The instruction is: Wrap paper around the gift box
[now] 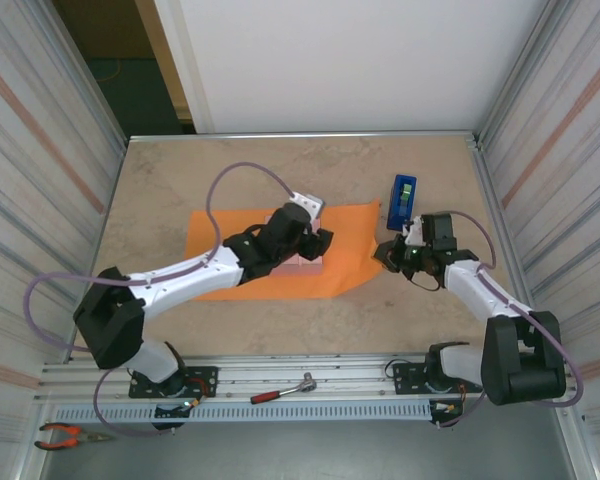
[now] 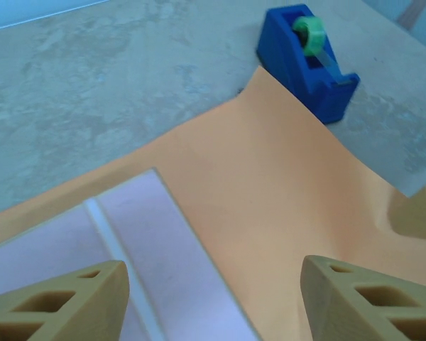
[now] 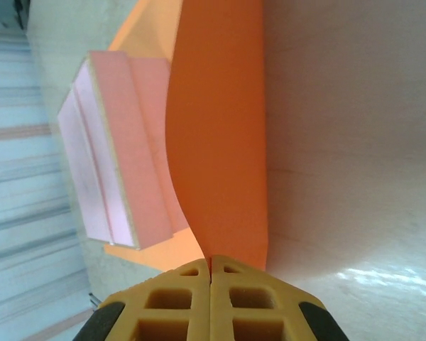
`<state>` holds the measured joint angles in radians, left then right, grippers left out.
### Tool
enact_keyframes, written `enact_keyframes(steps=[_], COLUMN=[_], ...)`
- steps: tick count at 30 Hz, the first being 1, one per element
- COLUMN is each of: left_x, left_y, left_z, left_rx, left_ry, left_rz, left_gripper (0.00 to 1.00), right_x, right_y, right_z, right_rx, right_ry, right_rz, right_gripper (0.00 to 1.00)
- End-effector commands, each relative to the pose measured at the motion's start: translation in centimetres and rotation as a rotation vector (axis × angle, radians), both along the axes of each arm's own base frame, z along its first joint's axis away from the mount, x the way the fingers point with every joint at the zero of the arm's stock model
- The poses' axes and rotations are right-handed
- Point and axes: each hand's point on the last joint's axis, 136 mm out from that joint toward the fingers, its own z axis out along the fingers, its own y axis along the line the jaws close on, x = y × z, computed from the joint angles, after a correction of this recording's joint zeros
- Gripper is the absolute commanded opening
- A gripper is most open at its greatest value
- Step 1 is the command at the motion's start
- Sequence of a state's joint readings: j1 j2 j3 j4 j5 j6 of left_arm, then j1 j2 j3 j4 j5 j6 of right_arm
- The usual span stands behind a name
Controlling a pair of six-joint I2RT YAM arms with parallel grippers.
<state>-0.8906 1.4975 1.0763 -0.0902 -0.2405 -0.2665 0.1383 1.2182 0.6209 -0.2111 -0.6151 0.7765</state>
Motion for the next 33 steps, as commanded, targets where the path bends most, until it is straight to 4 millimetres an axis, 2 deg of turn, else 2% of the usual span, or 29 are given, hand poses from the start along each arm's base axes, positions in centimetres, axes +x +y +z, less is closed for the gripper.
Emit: enact_keyframes(steps=[1, 5, 9, 15, 20, 27, 33], left_x=[-0.3, 0.6, 1.3, 2.4, 3.0, 3.5, 3.8], left_y=[2.3, 4.5, 5.8, 6.7, 6.6, 5.8, 5.8], left_z=[0.1, 0.2, 0.8, 2.6, 2.8, 1.7, -0.7], left_rx=[-0.028, -0.084, -0.147, -0.215, -0.241, -0.254, -0.230], left_ry=[0.060, 0.126, 0.162, 0.175, 0.221, 0.270, 0.314], left_rz=[0.030, 0.063, 0.079, 0.085, 0.080, 0.060, 0.078], left_gripper=[0.69, 0.73, 0.78, 0.81, 0.82, 0.85, 0.85], right_x=[0.1, 0.2, 0.3, 0.6, 0.7, 0.2, -0.2], right_y=[1.3, 3.8, 6.2, 10.6, 13.8, 17.5, 19.0], right_z=[1.7, 3.1, 4.3, 5.4, 5.6, 5.7, 5.6], right_rx=[-0.054, -0.087, -0.113, -0.132, -0.145, -0.151, -0.148], right_ry=[-0.031, -0.051, -0.072, -0.095, -0.100, -0.111, -0.117], right_rz=[0.043, 0.089, 0.132, 0.212, 0.265, 0.325, 0.345], right_gripper=[0.00, 0.00, 0.00, 0.00, 0.00, 0.00, 0.00])
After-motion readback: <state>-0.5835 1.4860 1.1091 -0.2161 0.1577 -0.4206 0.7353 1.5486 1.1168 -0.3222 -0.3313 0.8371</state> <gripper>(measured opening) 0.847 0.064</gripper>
